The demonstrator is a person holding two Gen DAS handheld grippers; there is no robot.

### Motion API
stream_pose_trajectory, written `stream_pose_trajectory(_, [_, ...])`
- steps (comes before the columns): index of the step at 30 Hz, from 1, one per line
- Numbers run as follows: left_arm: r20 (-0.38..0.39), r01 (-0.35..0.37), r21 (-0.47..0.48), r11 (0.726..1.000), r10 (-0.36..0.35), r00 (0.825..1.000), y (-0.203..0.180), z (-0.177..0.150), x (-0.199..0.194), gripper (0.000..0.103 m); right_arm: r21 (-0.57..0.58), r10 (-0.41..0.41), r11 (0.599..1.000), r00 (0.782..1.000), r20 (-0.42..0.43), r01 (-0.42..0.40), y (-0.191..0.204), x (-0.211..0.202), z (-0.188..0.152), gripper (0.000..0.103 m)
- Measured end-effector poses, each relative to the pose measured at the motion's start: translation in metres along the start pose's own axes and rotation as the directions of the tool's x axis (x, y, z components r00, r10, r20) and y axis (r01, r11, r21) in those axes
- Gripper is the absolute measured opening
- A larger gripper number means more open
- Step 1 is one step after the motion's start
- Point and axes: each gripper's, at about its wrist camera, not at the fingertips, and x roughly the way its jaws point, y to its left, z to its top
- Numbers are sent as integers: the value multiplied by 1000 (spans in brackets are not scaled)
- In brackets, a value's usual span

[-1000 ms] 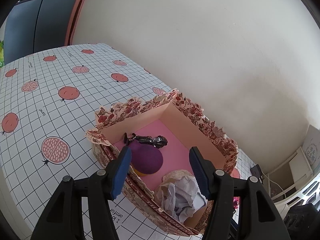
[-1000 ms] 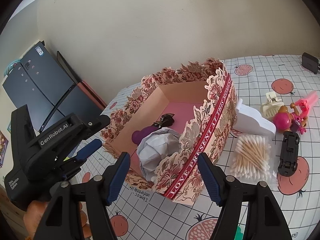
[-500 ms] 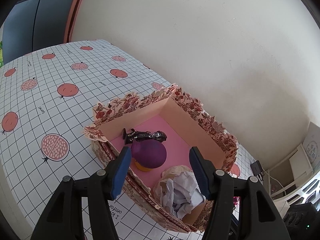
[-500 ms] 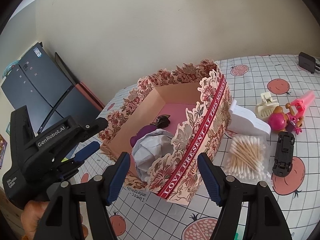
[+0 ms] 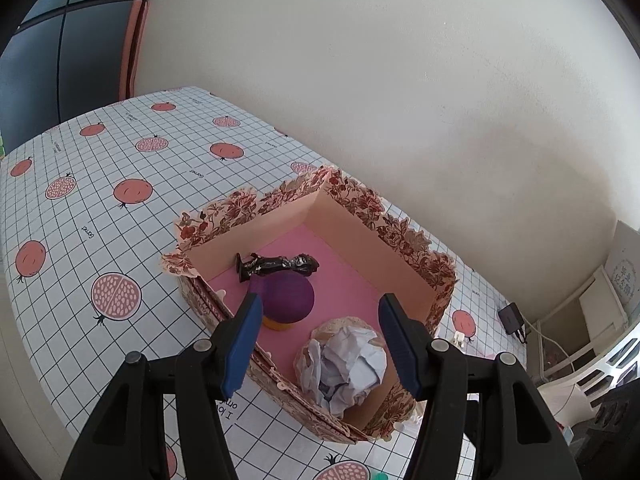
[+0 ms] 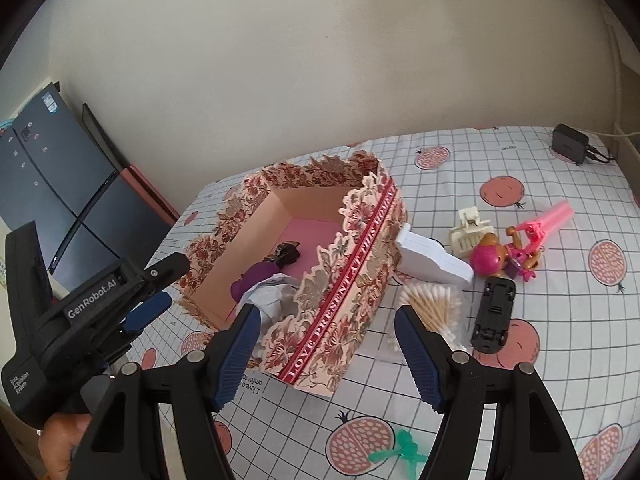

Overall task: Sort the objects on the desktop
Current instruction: 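Withdraw both open tools from the gift box, then move the left tool over the green toy figure while the right tool approaches the rainbow fuzzy ring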

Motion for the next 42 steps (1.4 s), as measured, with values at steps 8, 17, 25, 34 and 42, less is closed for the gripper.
stream_pose_trajectory(8, [-49, -3, 65, 998, 6, 999, -22, -11, -5, 62, 84, -129, 987, 986, -101, 138, -33, -13, -2, 73])
stream_pose_trajectory(17, [-191, 120, 142, 983, -91, 977, -62, -41, 1, 62, 120, -259, 949, 939, -225, 290, -62, -27, -25, 73])
stream_pose_trajectory(25, [-260, 142, 214, 966, -84, 962, -84, -66, 6, 62, 118, -280, 942, 929, -243, 315, -68, -35, -35, 73])
stream_pose_trajectory(34, [-406, 207, 294, 933, -74, 911, -90, -115, 14, 62, 205, -268, 916, 908, -323, 344, -82, -42, -84, 73])
stream_pose_trajectory(42, [-484, 232, 241, 942, -90, 870, -73, -141, 26, 62, 292, -210, 895, 897, -389, 336, -89, -49, -124, 73])
